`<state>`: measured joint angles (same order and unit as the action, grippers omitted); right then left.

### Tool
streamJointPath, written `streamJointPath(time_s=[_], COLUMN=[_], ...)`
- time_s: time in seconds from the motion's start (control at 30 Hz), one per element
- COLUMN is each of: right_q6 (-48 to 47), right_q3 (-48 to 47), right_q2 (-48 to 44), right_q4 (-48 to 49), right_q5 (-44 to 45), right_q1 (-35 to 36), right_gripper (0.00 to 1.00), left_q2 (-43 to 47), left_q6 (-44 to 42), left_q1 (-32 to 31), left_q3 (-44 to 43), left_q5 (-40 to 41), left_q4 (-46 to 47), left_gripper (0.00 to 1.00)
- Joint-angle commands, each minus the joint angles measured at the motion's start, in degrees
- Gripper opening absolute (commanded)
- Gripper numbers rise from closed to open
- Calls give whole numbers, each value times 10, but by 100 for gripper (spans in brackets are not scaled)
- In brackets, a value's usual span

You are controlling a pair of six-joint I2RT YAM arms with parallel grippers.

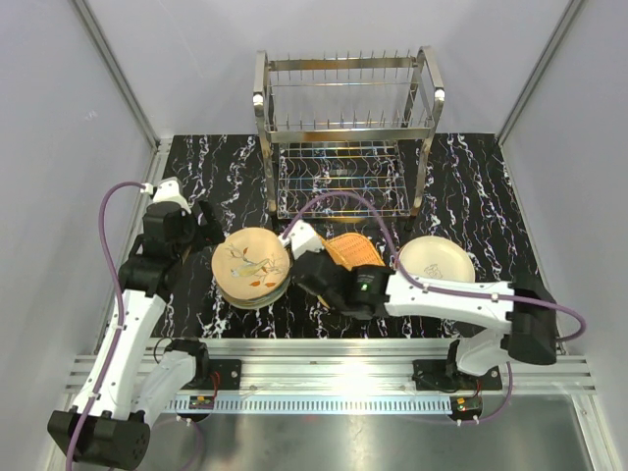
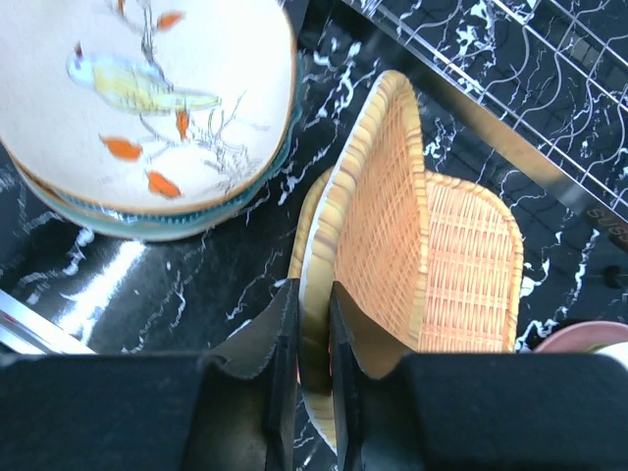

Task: Load the plates into the dish rack
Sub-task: Grab a plate with the right arm, then insert the plate into the dish rack

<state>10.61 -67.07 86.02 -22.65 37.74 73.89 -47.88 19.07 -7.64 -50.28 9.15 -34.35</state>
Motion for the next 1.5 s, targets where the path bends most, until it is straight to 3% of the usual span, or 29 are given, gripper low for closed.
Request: streamJointPath(time_s=[0.0,0.37,1.1,1.47], right_q6=[35,73,121,118], right_q3=[16,19,-29,-162], right_q2=[-58,-125,-203,-219], right_q4=[35,49,38,-11], right_q5=[-60,-143,-157,-260], right_q1=[-33,-98,-158,-162], right_gripper=[0,0,0,0], left_q2=[11,13,14,9], left_q6=[0,-2,0,0], left_q1=[3,3,3,3], left_q3=[-22,-23,-22,-23], left_q5=[-10,-7,-10,-13], left_q4=[24,24,24,27], left_gripper=[99,99,99,99])
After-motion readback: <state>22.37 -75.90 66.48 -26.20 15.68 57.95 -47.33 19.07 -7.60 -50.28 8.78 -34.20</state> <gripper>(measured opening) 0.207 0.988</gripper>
